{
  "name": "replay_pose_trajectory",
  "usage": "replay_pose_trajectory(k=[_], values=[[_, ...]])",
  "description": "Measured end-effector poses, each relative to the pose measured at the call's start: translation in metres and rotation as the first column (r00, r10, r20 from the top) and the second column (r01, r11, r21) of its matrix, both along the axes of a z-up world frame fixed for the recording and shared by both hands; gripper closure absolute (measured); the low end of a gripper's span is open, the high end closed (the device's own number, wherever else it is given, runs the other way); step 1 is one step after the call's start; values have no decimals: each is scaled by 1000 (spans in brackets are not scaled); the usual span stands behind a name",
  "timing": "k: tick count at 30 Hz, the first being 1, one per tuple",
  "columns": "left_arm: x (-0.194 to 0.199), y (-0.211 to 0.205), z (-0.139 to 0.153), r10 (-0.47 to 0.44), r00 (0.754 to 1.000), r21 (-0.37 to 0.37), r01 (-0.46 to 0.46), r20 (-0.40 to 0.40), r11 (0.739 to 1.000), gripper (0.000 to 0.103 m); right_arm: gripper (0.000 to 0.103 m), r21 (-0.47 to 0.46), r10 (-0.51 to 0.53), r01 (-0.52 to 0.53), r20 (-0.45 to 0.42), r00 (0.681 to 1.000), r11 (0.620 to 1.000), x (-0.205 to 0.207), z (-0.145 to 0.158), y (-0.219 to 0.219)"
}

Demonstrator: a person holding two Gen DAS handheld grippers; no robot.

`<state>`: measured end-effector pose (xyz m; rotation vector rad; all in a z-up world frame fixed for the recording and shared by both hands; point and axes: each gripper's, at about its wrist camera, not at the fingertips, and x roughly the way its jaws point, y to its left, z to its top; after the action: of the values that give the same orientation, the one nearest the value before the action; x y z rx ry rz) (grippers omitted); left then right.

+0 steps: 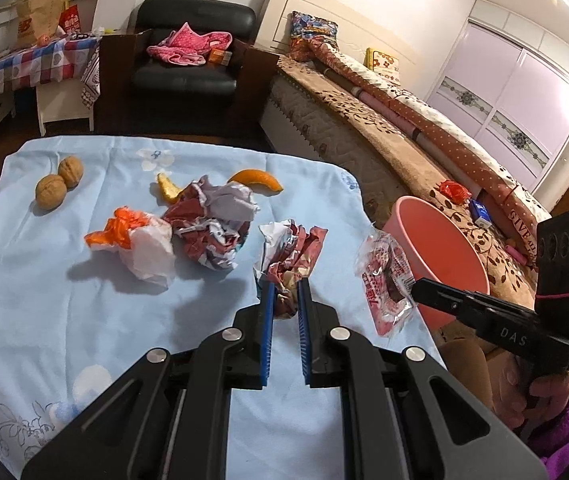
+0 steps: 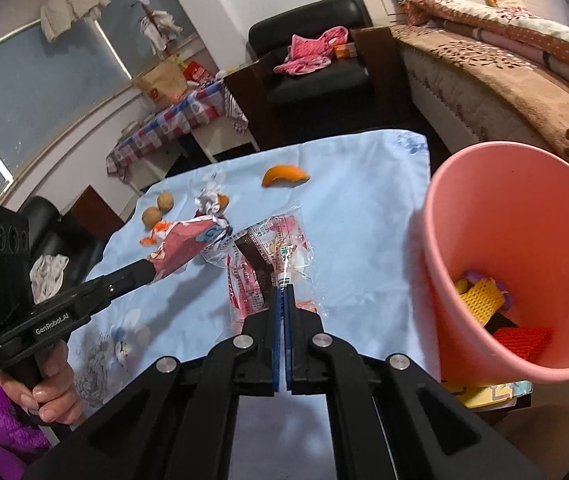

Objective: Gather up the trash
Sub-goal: 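Carry the wrapper and clear snack bag over the pink bucket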

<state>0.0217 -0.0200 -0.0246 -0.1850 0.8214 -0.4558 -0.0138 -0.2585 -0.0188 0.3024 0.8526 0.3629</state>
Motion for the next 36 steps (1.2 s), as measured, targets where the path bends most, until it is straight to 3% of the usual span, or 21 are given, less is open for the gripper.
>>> replay_pose_trajectory(k=[22, 36], values=[[12, -83, 26, -136, 990, 20, 136, 43, 991, 92, 102, 49, -218, 215, 65, 974, 975, -12, 11, -83], [15, -174, 32, -284, 958, 55, 281, 50, 958, 92, 102, 47, -363, 361, 89, 927, 932, -31, 6, -149]])
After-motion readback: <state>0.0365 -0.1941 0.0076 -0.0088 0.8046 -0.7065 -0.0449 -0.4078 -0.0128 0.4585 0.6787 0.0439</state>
